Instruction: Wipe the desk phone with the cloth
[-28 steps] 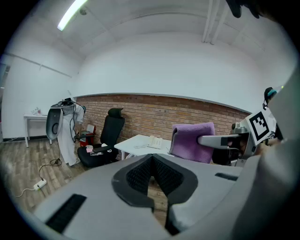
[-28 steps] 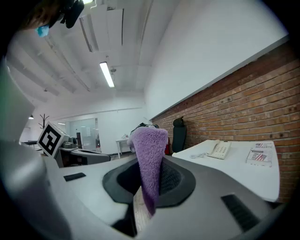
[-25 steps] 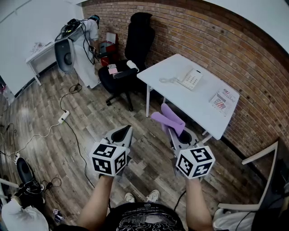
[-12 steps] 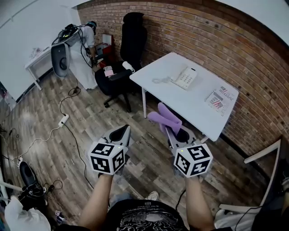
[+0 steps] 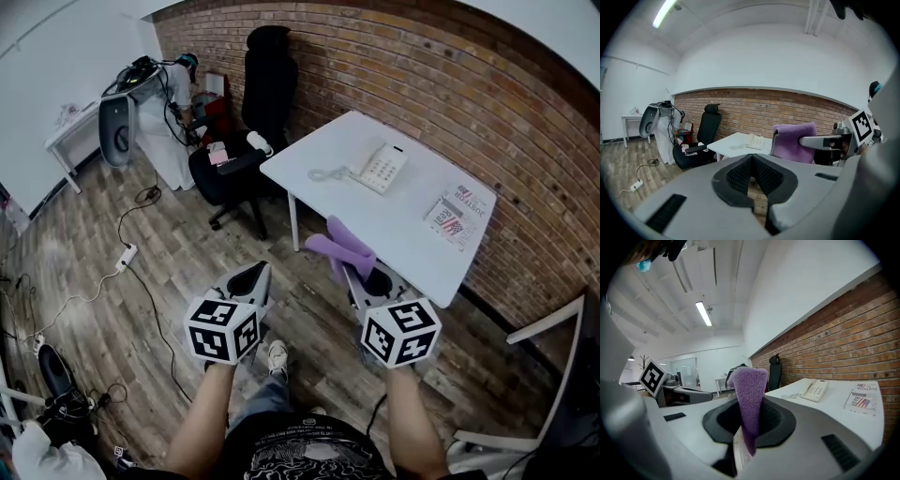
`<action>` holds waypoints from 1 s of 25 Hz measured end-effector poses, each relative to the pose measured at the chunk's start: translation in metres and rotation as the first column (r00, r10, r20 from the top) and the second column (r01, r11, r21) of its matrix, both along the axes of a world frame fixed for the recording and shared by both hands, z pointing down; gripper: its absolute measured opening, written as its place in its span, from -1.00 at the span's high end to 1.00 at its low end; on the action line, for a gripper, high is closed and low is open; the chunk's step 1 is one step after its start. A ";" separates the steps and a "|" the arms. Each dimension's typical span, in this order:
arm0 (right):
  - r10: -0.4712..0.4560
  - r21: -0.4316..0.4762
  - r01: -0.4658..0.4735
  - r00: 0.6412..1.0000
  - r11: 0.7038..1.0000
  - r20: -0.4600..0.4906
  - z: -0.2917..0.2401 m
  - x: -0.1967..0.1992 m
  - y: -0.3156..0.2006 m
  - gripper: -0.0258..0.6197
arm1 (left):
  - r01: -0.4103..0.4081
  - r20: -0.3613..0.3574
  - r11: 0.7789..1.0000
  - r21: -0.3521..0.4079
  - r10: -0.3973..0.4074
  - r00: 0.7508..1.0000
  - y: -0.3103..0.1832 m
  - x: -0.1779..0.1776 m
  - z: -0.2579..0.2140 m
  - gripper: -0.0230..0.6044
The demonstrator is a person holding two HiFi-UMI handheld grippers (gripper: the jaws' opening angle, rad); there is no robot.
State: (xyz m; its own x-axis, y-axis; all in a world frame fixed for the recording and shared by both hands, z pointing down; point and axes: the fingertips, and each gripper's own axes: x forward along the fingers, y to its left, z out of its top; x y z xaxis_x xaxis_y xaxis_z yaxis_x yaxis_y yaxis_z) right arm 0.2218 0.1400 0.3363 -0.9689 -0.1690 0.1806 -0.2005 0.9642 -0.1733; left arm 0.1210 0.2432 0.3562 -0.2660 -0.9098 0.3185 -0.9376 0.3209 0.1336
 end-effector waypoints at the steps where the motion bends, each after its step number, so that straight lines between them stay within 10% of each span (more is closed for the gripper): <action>1: 0.001 0.001 -0.001 1.000 1.000 -0.003 0.001 -0.006 -0.005 0.77 | -0.003 -0.001 1.000 0.002 0.003 1.000 -0.005 -0.006 0.001 0.91; 25: 0.104 0.000 -0.104 0.992 0.995 -0.076 0.007 -0.226 -0.112 0.77 | -0.113 -0.048 0.994 0.008 0.113 0.992 -0.131 -0.237 0.006 0.91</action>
